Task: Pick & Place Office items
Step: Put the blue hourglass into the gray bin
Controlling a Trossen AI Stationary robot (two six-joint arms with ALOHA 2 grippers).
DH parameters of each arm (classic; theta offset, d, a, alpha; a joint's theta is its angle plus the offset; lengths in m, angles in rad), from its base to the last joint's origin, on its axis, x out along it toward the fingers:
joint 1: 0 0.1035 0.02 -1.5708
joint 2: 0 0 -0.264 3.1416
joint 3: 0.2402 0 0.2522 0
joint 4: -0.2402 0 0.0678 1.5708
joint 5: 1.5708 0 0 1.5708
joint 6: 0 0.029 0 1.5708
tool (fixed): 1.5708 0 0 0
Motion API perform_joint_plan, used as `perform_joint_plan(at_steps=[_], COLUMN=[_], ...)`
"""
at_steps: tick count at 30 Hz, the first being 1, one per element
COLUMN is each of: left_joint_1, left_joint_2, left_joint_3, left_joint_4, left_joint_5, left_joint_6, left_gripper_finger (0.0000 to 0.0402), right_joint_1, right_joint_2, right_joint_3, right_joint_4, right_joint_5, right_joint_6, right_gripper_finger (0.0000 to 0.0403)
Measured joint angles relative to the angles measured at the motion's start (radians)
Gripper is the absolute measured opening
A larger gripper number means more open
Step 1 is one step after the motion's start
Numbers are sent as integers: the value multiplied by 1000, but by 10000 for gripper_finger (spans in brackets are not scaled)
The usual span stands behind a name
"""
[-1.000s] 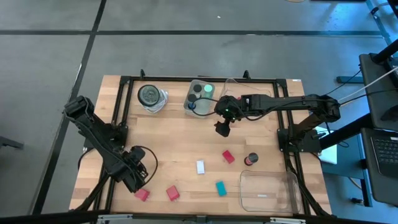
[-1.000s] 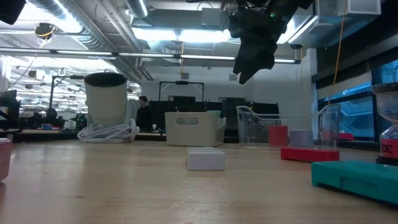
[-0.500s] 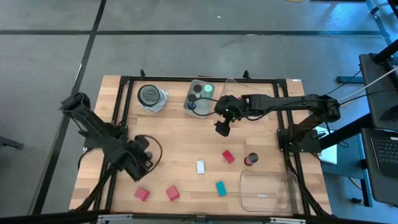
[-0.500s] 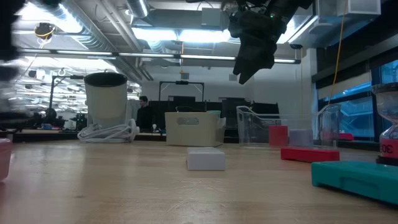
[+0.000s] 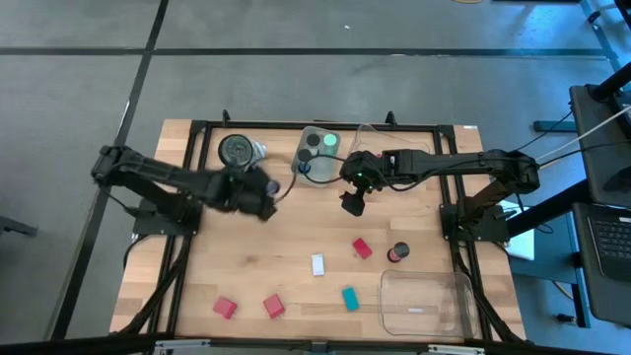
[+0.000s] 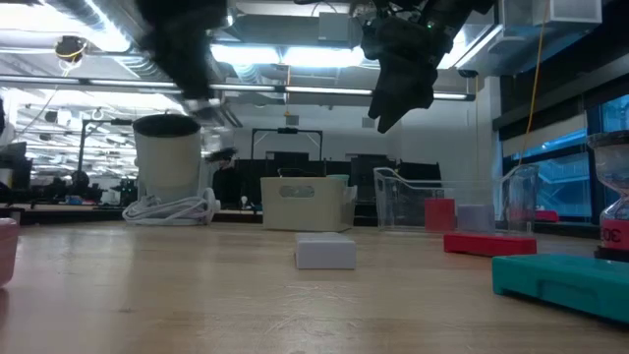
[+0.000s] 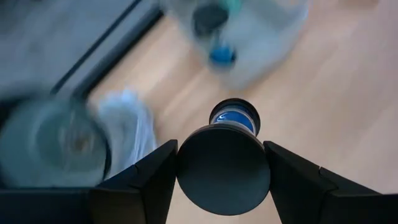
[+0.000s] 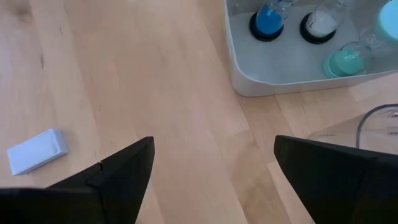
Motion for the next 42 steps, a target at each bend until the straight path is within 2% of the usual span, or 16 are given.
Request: perform_joint_plan(at_steps=[4, 7, 11, 19, 25, 30, 36, 42], left_joint_1=[130, 206, 284, 378, 426, 443, 446, 445], left_joint_2=[0, 0, 25, 174, 273, 376, 482, 509], left_joint_3=[1, 1, 1, 2, 81, 167, 284, 322], left_joint_4=[251, 394, 526, 638, 640, 543, 431, 408], left_joint_5=[44, 106, 191, 334, 406, 482, 473, 476], left_joint_6=[275, 401, 488, 562, 592, 615, 664, 688], left_gripper_finger=[214, 214, 214, 215, 215, 215, 215, 215], right_joint_1=[0, 0, 0, 0, 0, 0, -1, 1], right_joint_2=[0, 0, 0, 0, 0, 0, 0, 0], right_joint_3=[0, 0, 0, 0, 0, 0, 0, 0], right_joint_4=[-2, -5, -13, -20, -19, -19, -19, -19], right_joint_5=[72, 111, 98, 90, 90, 104, 260, 243], right_joint_6=[23, 21, -1, -55, -82, -82, -24, -29], right_gripper_finger=[334, 334, 334, 334, 334, 334, 334, 334])
